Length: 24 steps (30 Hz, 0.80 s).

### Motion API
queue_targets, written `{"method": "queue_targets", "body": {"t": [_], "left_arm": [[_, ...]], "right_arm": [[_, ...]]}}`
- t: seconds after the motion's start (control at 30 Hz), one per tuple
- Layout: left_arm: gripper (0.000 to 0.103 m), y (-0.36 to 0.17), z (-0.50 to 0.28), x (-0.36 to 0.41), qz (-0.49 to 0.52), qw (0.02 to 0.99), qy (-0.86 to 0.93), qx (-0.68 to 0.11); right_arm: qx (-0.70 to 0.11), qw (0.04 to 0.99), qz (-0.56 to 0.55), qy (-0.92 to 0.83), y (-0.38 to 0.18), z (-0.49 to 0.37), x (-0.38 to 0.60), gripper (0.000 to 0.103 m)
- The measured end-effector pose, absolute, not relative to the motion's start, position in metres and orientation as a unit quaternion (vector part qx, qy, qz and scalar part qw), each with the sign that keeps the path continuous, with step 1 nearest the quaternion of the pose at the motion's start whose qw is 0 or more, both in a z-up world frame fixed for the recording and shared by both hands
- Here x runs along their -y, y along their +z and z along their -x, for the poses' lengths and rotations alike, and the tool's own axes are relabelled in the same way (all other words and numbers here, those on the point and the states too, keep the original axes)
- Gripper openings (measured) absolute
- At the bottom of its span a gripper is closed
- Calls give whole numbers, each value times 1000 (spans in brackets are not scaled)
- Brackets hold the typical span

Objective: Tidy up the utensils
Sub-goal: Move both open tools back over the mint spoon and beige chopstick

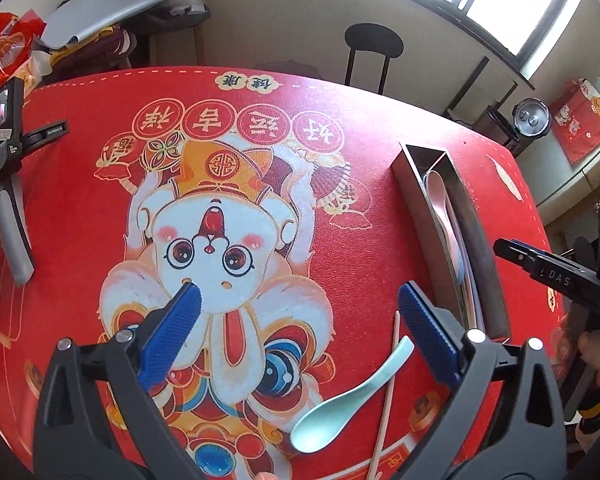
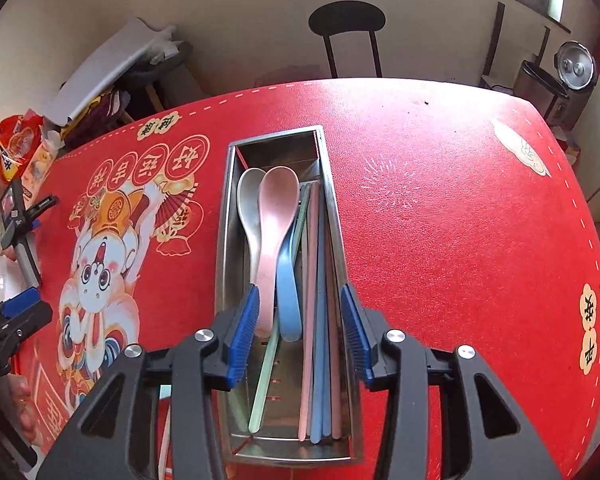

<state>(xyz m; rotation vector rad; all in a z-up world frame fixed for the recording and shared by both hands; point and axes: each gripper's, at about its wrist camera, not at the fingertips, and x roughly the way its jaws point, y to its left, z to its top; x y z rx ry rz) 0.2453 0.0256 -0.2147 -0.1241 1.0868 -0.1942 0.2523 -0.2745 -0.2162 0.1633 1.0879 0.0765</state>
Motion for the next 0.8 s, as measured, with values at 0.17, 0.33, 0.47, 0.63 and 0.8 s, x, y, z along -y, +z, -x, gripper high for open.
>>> {"method": "queue_targets", "body": {"t": [0.17,0.33,0.47,0.63,0.8], "left_arm": [[97,-204,-230,-29,42,860,-106,-497],[97,-200,-216,-34,20,866,-107,-488],[97,-204,-206,-39,13,864,-105,-493],[97,-207,-193,-46,13,862,-103,-496],[97,-210,-184,-54,18,862,-99,-497]], "right_arm": [[-495,864,-86,33,-200,-227,268,69],[-479,874,-75,21,-193,-200,257,84],[-475,877,-70,9,-193,-181,249,91],[-450,891,-50,-38,-190,-158,245,96],[-448,891,-47,-45,-194,-142,240,97]]}}
